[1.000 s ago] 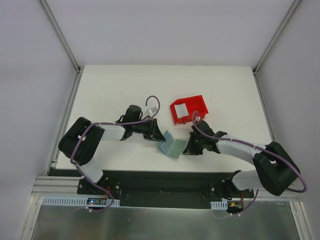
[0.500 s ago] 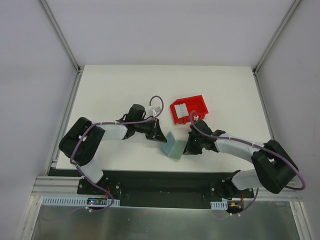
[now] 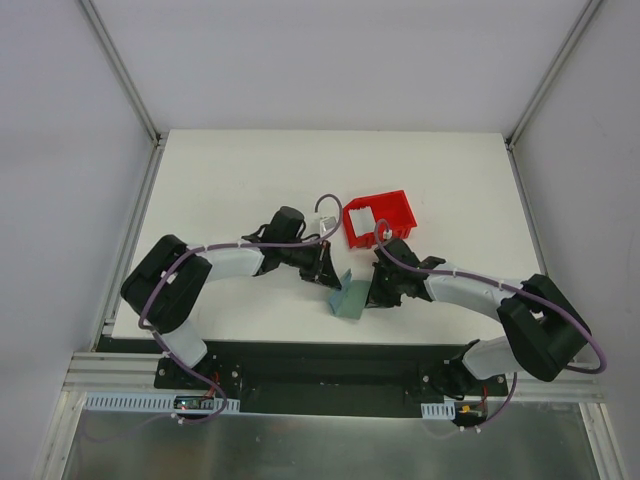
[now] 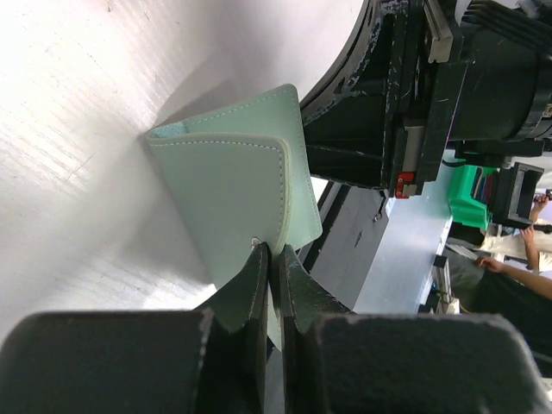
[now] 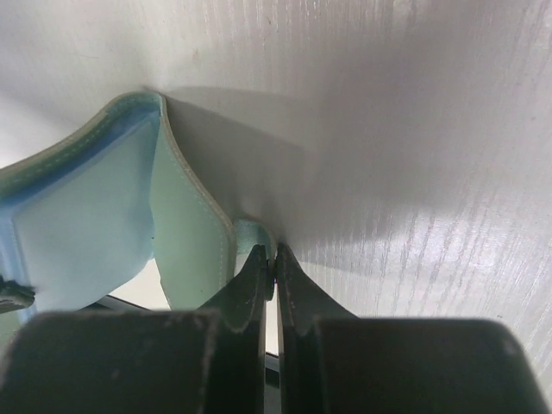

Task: Put the credit cards into the card holder
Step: Open the card holder at the center of the board.

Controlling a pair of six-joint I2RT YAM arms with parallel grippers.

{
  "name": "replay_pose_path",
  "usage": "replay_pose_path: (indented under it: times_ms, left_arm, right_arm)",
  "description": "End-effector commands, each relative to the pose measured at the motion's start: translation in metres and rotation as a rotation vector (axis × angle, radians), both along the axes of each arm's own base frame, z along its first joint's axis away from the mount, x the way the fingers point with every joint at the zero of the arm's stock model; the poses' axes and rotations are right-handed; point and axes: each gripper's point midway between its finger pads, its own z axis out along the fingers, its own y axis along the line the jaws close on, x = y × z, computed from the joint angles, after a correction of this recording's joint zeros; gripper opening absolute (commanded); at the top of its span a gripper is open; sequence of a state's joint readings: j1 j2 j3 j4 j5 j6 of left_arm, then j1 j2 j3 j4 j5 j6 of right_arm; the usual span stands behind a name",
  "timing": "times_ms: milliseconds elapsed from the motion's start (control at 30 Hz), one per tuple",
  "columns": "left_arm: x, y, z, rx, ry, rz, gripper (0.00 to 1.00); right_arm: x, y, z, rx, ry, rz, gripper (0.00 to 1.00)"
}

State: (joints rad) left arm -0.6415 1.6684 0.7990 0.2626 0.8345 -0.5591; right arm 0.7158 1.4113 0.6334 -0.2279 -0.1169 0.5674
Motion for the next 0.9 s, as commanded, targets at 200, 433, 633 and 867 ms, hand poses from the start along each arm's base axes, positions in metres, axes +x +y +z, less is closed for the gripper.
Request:
replay_pose_path:
  times_ms: [200, 433, 633, 867]
  left_arm:
    - [-0.011, -0.011, -0.005, -0.001, 0.010, -0.079, 0.00]
    - [-0.011, -0.012, -0.009, 0.008, 0.024, -0.075, 0.01]
    - [-0.012, -0.012, -0.010, 0.004, 0.029, -0.078, 0.05]
    - [-0.011, -0.013, -0.009, -0.002, 0.030, -0.081, 0.07]
  right_arm:
    - [-0.024, -0.041, -0.037, -0.205, 0.071, 0.008, 0.00]
    - [-0.025, -0.042, -0.037, -0.204, 0.075, 0.011, 0.00]
    - [-0.024, -0.042, -0.036, -0.201, 0.069, 0.012, 0.00]
    - [-0.024, -0.042, -0.036, -0.201, 0.069, 0.012, 0.00]
